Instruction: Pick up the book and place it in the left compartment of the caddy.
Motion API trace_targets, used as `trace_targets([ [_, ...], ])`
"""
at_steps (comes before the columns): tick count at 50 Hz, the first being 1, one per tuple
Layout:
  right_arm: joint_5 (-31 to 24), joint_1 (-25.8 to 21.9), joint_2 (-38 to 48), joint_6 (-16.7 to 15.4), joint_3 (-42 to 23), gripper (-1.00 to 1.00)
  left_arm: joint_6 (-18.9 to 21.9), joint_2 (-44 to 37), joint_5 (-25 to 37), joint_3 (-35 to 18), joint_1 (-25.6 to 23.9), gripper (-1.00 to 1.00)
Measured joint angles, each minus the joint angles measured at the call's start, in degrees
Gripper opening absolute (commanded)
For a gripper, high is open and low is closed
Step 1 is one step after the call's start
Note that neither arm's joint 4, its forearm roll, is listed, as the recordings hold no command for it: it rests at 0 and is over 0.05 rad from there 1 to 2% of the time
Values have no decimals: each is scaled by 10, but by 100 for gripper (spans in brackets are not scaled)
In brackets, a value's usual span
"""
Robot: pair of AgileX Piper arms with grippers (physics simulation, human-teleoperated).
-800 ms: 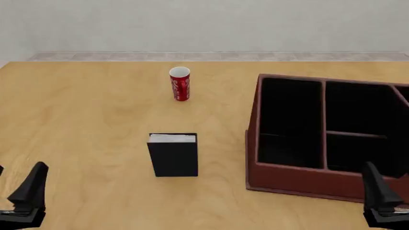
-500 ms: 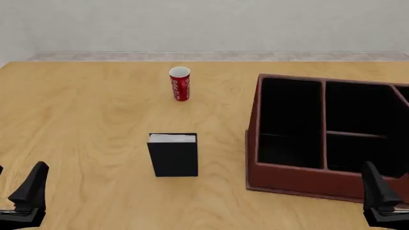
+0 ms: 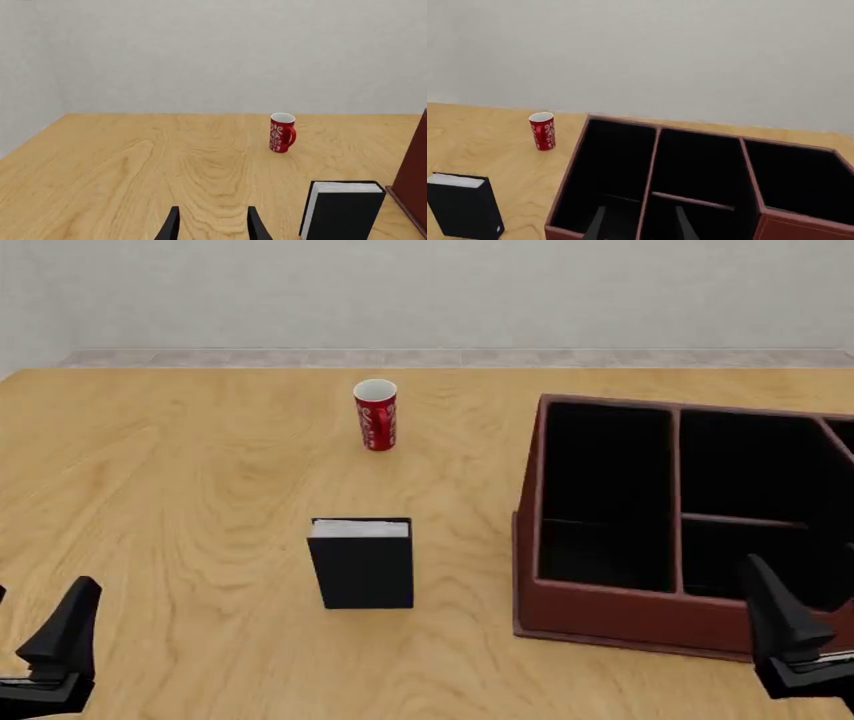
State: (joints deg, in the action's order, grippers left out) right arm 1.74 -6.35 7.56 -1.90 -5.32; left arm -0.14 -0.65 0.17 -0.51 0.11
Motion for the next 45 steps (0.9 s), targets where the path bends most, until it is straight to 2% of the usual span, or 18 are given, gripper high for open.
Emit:
trace_targets([
  [12,-8,-87,140,-56,-101,100,0,0,0,-1,0,100],
  [21,-33,-144,250,-115,-182,100,1,0,1,-2,0,100],
  [28,-63,-173,318,-158,-249,100,1,0,1,-2,0,100],
  [45,-153,-229,444,-218,-390,100,1,1,2,-2,0,100],
])
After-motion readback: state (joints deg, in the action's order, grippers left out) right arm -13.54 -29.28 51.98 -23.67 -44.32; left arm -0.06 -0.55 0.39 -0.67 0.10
